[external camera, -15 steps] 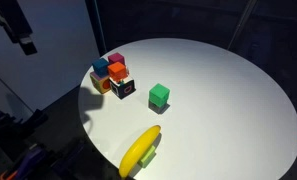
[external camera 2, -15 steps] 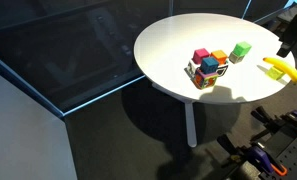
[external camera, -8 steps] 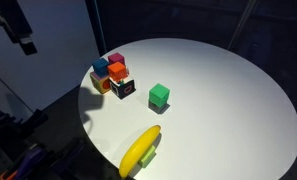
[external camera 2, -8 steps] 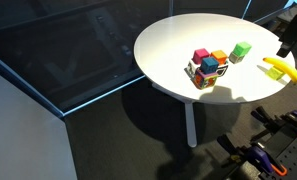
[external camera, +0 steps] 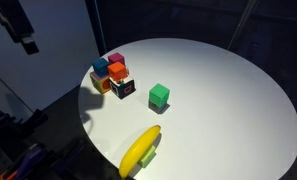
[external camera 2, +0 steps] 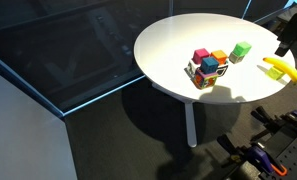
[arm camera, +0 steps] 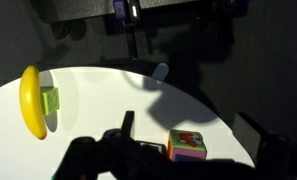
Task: Put the blue block on the table
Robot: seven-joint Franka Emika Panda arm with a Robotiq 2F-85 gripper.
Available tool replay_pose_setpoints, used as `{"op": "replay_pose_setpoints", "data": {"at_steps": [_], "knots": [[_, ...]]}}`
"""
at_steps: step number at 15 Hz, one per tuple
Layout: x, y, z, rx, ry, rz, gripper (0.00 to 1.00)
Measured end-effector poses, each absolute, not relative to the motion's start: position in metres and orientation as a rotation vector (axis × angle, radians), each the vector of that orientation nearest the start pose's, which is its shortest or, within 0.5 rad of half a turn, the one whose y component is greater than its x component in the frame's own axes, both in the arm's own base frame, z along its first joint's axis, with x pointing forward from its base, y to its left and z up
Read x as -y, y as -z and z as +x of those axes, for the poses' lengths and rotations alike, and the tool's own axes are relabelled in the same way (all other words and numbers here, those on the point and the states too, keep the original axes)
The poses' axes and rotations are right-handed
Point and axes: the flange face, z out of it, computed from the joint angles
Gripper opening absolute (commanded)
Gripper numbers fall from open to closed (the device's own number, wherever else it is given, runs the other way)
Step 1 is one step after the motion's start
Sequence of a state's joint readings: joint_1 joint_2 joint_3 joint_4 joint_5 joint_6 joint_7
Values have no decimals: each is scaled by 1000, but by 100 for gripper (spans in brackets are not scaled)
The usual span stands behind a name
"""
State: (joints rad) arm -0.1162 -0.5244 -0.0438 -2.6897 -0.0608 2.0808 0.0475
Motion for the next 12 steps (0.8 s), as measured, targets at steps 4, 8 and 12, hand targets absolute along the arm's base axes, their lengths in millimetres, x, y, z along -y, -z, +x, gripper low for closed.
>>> {"op": "replay_pose_setpoints", "data": {"at_steps": [4,8,12], "knots": [[58,-385,363,-257,-33,-3158,100],[57,-380,378,-276,55,-3160,100],[52,-368,397,-375,4,-3158,100]]}}
